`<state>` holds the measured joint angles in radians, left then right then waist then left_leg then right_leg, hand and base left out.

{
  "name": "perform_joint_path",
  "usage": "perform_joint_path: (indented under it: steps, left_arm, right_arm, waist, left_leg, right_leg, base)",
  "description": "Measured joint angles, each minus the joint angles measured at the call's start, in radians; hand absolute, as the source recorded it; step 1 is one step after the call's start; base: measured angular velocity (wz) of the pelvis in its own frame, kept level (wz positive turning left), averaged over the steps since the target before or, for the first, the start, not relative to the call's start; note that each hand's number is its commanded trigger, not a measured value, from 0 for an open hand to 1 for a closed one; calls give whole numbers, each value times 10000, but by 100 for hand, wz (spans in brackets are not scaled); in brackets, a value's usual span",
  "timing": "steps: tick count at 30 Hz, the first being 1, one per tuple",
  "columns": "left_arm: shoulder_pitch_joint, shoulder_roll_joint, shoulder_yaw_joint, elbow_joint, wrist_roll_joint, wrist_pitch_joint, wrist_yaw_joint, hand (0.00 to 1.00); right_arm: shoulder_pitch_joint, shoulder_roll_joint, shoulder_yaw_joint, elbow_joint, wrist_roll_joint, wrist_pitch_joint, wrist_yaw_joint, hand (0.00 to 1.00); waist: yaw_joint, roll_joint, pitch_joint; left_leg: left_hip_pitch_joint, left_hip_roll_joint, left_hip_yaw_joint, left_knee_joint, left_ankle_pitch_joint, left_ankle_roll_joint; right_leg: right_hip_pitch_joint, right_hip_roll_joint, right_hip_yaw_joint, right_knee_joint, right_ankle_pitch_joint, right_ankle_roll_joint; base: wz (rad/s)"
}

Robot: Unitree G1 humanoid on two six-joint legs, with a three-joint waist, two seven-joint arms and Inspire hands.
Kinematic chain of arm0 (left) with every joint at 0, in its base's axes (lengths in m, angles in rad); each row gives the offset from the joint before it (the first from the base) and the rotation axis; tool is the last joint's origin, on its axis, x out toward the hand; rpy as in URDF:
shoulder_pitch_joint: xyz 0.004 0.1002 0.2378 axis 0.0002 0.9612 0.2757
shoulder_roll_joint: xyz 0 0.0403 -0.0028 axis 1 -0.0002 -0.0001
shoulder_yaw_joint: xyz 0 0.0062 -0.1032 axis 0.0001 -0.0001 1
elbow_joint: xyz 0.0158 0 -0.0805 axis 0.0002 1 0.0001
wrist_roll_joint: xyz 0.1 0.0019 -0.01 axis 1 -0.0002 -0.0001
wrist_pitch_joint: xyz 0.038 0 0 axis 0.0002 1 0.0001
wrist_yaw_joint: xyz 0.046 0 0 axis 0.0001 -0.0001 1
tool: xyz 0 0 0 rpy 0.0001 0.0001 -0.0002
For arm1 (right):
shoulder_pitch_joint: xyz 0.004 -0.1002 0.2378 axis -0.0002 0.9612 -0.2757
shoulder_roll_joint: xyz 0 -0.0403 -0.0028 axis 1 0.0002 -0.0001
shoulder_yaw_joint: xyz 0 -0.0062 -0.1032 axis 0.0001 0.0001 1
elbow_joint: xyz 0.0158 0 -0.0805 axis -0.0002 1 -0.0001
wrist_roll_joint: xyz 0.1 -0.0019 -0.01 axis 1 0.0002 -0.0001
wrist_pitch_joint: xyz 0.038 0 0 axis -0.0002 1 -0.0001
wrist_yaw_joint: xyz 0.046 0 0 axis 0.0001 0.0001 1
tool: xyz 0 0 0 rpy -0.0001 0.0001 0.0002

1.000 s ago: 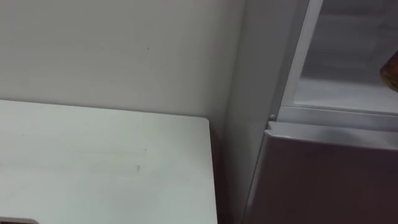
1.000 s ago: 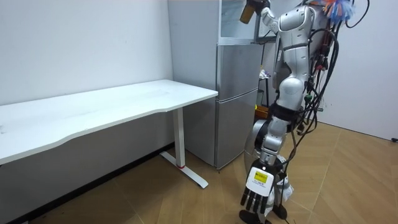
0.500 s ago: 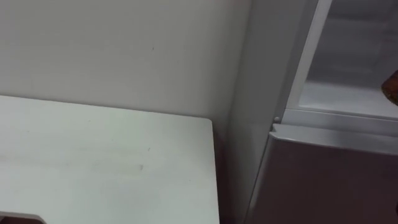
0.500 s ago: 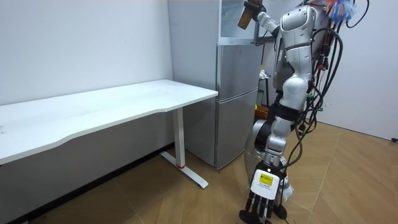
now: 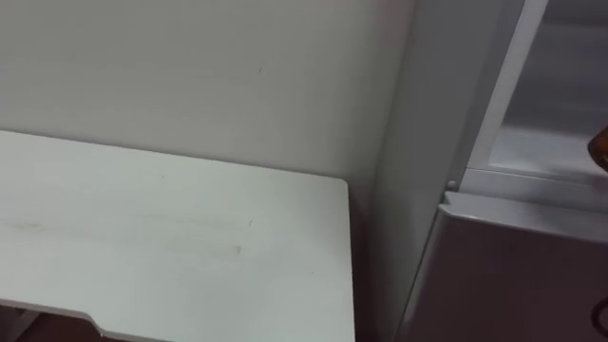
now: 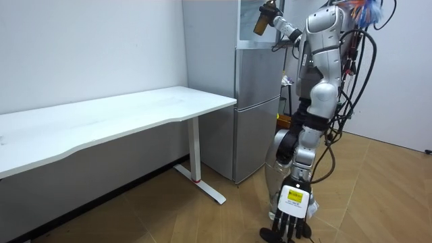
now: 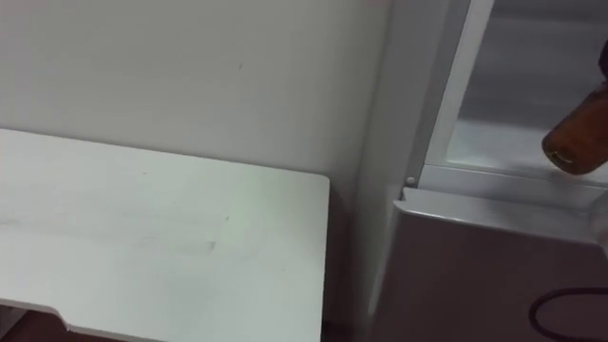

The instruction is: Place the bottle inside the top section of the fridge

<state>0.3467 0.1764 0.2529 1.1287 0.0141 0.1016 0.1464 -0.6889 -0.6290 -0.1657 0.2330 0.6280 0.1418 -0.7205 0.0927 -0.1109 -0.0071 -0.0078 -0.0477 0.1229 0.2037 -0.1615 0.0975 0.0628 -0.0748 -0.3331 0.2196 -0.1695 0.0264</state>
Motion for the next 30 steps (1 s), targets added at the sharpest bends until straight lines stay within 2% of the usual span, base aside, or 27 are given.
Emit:
perform_joint_path:
  steps: [5, 7, 8, 11, 17, 23, 28, 30]
  left_arm:
    - [40, 55, -37, -3, -12, 4, -11, 0]
    - [51, 64, -30, -38, -11, 5, -22, 0]
    - [61, 84, -23, -54, -6, 6, -22, 0]
    - [94, 200, -8, -45, -2, 26, -2, 0]
    - [157, 246, -14, -80, -33, 42, 178, 0]
    - [158, 255, -17, -92, -48, 191, 192, 0]
    - [157, 297, -30, -89, -247, 232, 207, 0]
    - [161, 312, -146, -87, -247, 234, 228, 0]
  right_arm:
    - [-59, -4, 677, 331, 12, 3, -7, 100]
    - [-77, -15, 677, 352, 2, -4, -130, 100]
    - [-170, -83, 671, 354, 17, -2, -292, 100]
    - [-436, -289, 670, 572, 21, -1, -654, 100]
    - [-1157, -401, 648, 1798, 13, -1, -1646, 100]
    - [-1312, -433, 626, 1989, 15, -9, -2278, 100]
    - [-1710, -476, 632, 2659, 552, -354, -2540, 100]
    - [-1940, -478, 645, 2880, 935, -469, -2621, 100]
  waist:
    - [60, -25, 14]
    - [149, -22, 8]
    - [150, -37, -26]
    - [187, -87, -33]
    - [129, -97, -46]
    - [115, -42, -79]
    - [182, 39, -107]
    - [216, 130, -93]
  left_leg:
    - [-19, -10, -200, 13, 6, -13]
    - [-98, -10, -210, 20, 8, -16]
    - [-211, -14, -248, 43, 10, -18]
    - [-349, -15, -305, 90, 23, -28]
    - [-409, -52, -486, 110, 21, -26]
    - [-527, -59, -574, 173, 27, -33]
    - [-544, -67, -577, 190, 25, -33]
    - [-505, -69, -575, 201, 26, -32]
  right_leg:
    - [51, -18, -367, -3, -1, 1]
    - [-32, -30, -455, -2, -1, 1]
    - [-129, -48, -601, 5, -1, 1]
    - [-203, -66, -819, 8, 0, 1]
    - [-167, -70, -910, -7, -1, 1]
    - [-234, -60, -904, -11, -1, 2]
    - [-193, -59, -958, -130, 11, -16]
    - [-124, -88, -1176, -144, 23, -34]
  base:
    - [11]
    - [2]
    - [6]
    - [7]
    - [9]
    - [4]
    - [0]
    - [0]
